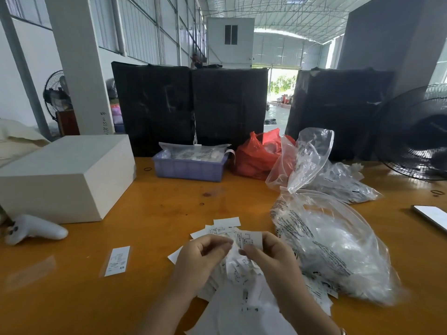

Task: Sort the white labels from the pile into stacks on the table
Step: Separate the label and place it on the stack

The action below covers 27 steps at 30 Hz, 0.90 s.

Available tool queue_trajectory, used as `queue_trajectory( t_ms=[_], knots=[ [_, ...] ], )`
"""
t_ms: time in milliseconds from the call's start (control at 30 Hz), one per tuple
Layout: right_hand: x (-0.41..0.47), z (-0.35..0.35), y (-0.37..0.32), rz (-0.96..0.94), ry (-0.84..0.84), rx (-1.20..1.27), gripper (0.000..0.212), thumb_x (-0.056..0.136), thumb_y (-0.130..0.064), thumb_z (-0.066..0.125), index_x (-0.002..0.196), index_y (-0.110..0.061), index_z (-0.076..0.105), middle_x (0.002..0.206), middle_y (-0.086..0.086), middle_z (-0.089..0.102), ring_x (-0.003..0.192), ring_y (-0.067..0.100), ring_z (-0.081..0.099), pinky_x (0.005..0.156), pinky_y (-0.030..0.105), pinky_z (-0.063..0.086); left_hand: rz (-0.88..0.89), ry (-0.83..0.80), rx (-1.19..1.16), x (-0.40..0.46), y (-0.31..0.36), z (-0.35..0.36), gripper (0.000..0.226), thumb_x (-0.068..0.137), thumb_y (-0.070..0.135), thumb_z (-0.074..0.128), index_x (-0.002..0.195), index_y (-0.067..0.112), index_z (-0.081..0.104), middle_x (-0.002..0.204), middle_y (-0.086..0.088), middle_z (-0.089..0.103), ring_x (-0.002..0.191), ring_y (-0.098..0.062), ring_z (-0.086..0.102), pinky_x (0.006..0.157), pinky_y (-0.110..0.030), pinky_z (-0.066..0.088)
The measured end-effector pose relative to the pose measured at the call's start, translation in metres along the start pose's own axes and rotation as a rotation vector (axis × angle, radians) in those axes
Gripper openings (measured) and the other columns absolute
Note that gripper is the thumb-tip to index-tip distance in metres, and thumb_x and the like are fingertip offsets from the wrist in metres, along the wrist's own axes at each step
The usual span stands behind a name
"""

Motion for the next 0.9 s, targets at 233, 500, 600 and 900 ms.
queue_trajectory(
  t_ms=[233, 500, 600, 900],
  knots=[
    [0.000, -0.004, -0.001, 0.014, 0.010, 0.138, 0.004, 0.090, -0.006, 0.060, 0.092, -0.004, 0.063, 0.082, 0.006, 0.075, 0.076, 0.017, 0.071, 0.062, 0.017, 0.051, -0.063, 0.008, -0.135, -0.001, -0.004, 0.001, 0.006, 0.078, 0.017, 0.075, 0.083, 0.016, 0.071, 0.075, 0.009, 0.073, 0.073, -0.004, 0.069, 0.060, -0.011, 0.050],
    [-0.002, 0.002, -0.002, 0.020, -0.037, 0.015, 0.012, 0.089, -0.006, 0.061, 0.090, -0.016, 0.067, 0.074, -0.002, 0.071, 0.065, 0.009, 0.063, 0.059, 0.019, 0.050, -0.052, 0.038, -0.194, -0.001, -0.002, -0.002, 0.006, 0.080, 0.020, 0.073, 0.086, 0.018, 0.072, 0.079, 0.010, 0.073, 0.078, -0.001, 0.067, 0.064, -0.009, 0.049],
    [-0.002, -0.002, -0.001, 0.032, 0.022, 0.065, 0.006, 0.090, -0.008, 0.061, 0.092, -0.013, 0.064, 0.078, 0.000, 0.074, 0.064, 0.007, 0.065, 0.057, 0.016, 0.048, -0.052, 0.034, -0.176, -0.002, -0.002, 0.002, 0.005, 0.081, 0.022, 0.072, 0.086, 0.021, 0.073, 0.081, 0.012, 0.073, 0.084, 0.000, 0.067, 0.063, -0.008, 0.048],
    [-0.005, -0.001, -0.002, 0.042, 0.028, 0.102, 0.006, 0.086, -0.009, 0.066, 0.087, -0.014, 0.068, 0.076, 0.002, 0.072, 0.068, 0.013, 0.068, 0.058, 0.016, 0.050, -0.117, 0.070, -0.245, -0.004, -0.009, 0.003, 0.011, 0.079, 0.028, 0.072, 0.088, 0.022, 0.073, 0.084, 0.016, 0.073, 0.087, -0.005, 0.067, 0.062, -0.009, 0.049]
  ],
)
Point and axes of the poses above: each hand's wrist, its own x-axis towards the middle knuckle, its own z-axis out of the palm, y = z × x, the point moved 9 cm from there along x, towards the middle knuckle
